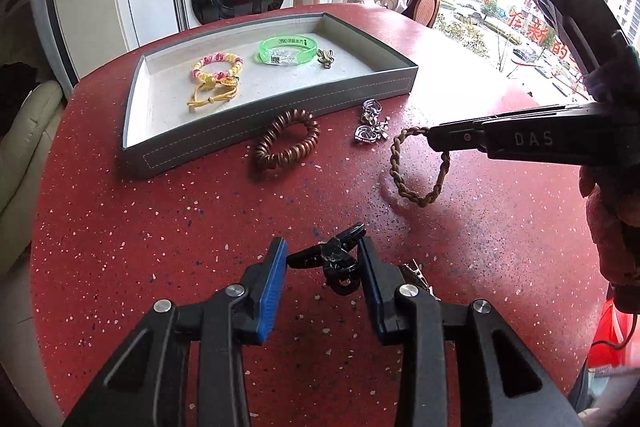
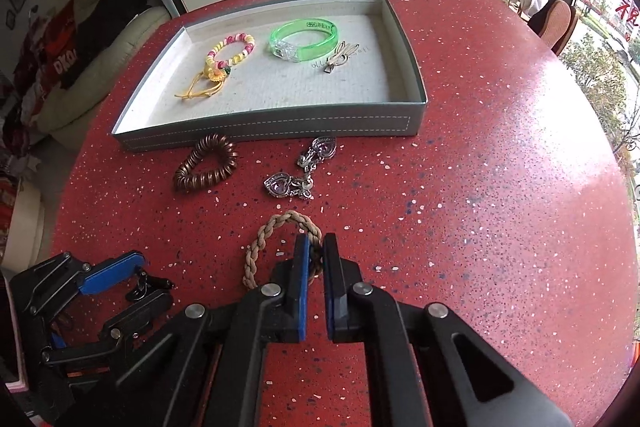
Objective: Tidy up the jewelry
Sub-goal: 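Grasp the black claw clip with the left tool while the right tool grasps the braided rope bracelet, then carry the claw clip and braided rope bracelet with both tools over the tray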
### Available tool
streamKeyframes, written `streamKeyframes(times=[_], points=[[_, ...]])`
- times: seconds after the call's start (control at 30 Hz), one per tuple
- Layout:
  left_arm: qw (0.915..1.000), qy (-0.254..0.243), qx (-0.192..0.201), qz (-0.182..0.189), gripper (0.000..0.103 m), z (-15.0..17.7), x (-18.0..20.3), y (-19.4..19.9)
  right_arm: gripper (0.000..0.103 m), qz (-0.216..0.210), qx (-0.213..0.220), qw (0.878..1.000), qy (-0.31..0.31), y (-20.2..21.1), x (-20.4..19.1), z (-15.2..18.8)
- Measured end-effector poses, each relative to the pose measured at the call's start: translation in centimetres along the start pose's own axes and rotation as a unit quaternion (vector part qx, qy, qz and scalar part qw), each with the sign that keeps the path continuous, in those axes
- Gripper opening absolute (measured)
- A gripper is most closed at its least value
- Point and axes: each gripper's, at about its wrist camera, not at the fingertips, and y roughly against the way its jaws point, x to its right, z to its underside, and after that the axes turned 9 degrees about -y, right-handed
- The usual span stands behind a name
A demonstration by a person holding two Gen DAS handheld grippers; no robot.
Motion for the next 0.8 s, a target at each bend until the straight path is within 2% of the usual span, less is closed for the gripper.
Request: streamKeyframes(times=[0.27, 0.5, 0.63, 0.8], points=[[0.9992, 0.015, 0.035, -0.008, 0.054, -2.2, -1.8, 2.7, 0.007, -0.028, 0.028, 0.999, -0.015, 2.6, 0.6, -1.9], [0.9973, 0.029, 0.06, -0.03, 0.054, -6.1, -5.0, 3.8, 0.007, -0.044, 0.056, 0.997, -0.031, 3.6, 0.5, -5.7], [0.9964, 0.031, 0.066, -0.044, 0.054, -8.5, -6.8, 3.3, 0.007, -0.059, 0.06, 0.996, -0.044, 2.9, 0.2, -8.3], [0.9968, 0.04, 0.051, -0.047, 0.054, -10.4, -9.0, 1.2, 0.007, -0.07, 0.046, 0.995, -0.049, 0.6, -0.7, -10.6]])
